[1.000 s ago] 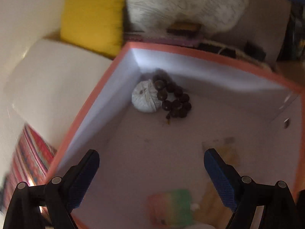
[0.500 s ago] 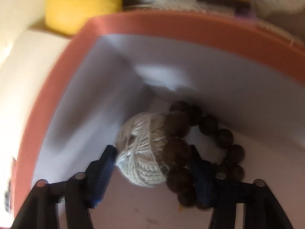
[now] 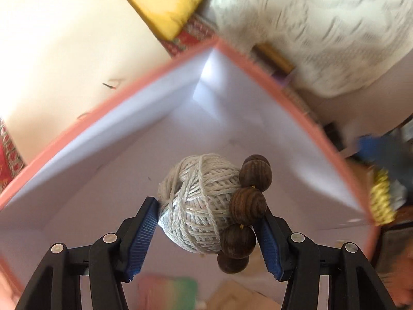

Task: Clean container
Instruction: 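Grasp the yarn ball and wooden bead bracelet together with the left gripper, then carry yarn and beads to the bed while the right gripper grasps a pink-green packet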

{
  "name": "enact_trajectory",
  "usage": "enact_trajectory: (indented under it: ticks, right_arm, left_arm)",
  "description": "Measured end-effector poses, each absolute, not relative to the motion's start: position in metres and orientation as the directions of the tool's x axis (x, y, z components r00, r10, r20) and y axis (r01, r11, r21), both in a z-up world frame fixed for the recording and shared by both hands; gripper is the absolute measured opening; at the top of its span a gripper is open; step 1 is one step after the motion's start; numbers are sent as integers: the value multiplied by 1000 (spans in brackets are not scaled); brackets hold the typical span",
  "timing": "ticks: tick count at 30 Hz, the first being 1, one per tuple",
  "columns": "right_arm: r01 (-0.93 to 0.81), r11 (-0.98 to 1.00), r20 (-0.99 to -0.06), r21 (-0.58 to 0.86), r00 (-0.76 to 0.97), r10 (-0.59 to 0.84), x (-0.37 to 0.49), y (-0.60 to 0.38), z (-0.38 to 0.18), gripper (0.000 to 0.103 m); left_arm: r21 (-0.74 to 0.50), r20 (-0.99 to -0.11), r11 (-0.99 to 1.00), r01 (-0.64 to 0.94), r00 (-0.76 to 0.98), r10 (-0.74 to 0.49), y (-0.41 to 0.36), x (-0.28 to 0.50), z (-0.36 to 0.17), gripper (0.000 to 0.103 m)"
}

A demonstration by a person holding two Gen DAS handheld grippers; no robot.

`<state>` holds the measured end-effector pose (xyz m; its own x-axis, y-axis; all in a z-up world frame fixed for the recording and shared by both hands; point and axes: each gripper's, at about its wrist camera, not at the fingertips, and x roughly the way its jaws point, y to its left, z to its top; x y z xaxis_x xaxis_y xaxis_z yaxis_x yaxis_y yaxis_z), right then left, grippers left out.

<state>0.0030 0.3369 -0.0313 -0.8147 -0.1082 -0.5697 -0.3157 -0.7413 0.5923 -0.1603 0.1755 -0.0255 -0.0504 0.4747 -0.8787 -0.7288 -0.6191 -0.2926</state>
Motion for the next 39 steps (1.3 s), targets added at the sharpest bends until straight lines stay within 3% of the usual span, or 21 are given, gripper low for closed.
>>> enact_trajectory:
  ticks: [6,8,10,14,18,21,24,27,30,32,33,34,39]
  right_arm:
    - [-288,-781,-604,554,-785,-138,-11,309,-29,55]
    - [-282,-825,-665,490,-733,-144,-19,294,-33,57]
    - [-278,-864,-743,419,-653,-150,-29,275,-45,68]
    - [-169,-935,-869,311,-448,-208,-64,221,-80,70]
    - [35,-994,-971,106,-210,-111,-98,150,-119,77]
    - [207,-978,-994,22,-98,-44,-108,114,-143,87]
    - [321,-946,-997,-50,-75,27,-117,96,-157,90]
    - [344,-939,-996,-21,-85,-9,-123,97,-169,102]
    - [364,-931,-994,9,-96,-48,-128,99,-180,102]
    - [366,-930,-989,19,-132,-72,-125,97,-170,84]
    - [341,-938,-984,54,-141,-108,-126,100,-161,40]
    - [297,-953,-983,64,-145,-111,-127,107,-157,20]
    - [140,-978,-954,154,-237,-184,-115,137,-119,15]
  left_arm:
    - [-355,-806,-635,-686,-119,579,111,-159,29,62]
    - [-371,-787,-654,-659,-151,599,86,-166,44,62]
    - [-388,-766,-671,-631,-184,616,61,-173,58,62]
    - [-360,-759,-751,-553,-294,581,-8,-186,81,62]
    - [-309,-782,-818,-486,-360,509,-68,-192,81,62]
    - [-293,-792,-845,-447,-382,476,-110,-191,78,62]
    - [-310,-790,-860,-406,-394,470,-150,-192,73,62]
    - [-318,-788,-873,-371,-409,461,-177,-197,69,62]
    - [-325,-787,-879,-349,-416,456,-193,-197,65,62]
    - [-326,-787,-882,-341,-419,452,-202,-197,62,62]
    - [-329,-788,-882,-337,-417,453,-205,-196,60,62]
    - [-333,-789,-882,-333,-414,454,-208,-196,57,62]
    - [-362,-785,-876,-319,-404,471,-218,-194,48,62]
